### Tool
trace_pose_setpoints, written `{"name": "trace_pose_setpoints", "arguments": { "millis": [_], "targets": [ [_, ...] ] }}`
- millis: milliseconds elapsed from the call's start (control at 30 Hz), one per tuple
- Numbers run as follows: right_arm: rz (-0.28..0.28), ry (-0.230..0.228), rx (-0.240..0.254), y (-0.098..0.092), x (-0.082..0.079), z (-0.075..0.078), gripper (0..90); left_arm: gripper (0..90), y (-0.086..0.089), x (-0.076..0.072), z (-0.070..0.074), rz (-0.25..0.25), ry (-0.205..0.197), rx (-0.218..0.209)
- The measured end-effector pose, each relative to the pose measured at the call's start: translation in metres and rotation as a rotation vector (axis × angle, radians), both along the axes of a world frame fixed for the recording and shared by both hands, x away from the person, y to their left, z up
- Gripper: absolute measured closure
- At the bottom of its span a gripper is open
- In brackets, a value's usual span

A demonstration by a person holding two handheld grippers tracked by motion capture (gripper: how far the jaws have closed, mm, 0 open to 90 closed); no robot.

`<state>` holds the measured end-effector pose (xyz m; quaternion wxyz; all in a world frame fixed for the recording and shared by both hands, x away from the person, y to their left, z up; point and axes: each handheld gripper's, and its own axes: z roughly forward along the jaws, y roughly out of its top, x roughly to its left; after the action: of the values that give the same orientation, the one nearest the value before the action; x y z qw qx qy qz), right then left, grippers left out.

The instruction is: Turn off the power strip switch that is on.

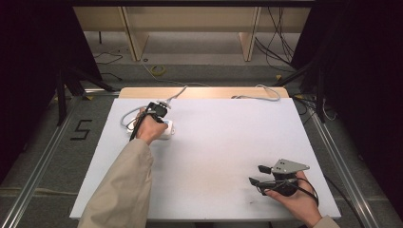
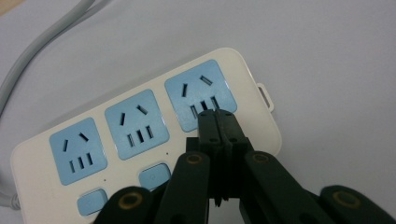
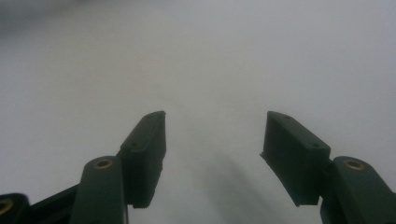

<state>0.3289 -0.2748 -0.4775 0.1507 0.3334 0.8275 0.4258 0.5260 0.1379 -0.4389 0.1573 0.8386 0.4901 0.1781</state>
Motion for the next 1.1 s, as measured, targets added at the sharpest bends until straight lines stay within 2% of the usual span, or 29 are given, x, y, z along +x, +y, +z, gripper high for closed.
{"name": "trace_pose_setpoints", "arguments": {
  "millis": [267,433,767,1100],
  "targets": [
    [0.001,-0.001,-0.001,0.0000,0.0001,-0.0001,40.1,89.8,-0.0024,0.0004,-0.0007,0.005,0.002,-0.003],
    [0.002,-0.002,-0.001,0.0000,0.0002,-0.0003,40.1,89.7,-0.0024,0.0004,0.0000,0.003,0.014,0.013],
    [0.003,-0.002,-0.003,0.0004,-0.0001,0.0000,40.1,89.8,-0.0027,0.0009,-0.0002,0.034,0.022,-0.004],
    [0.004,-0.002,-0.003,0.0004,-0.0002,0.0000,40.1,89.9,-0.0074,0.0011,0.0000,0.023,0.025,0.042]
  ]
}}
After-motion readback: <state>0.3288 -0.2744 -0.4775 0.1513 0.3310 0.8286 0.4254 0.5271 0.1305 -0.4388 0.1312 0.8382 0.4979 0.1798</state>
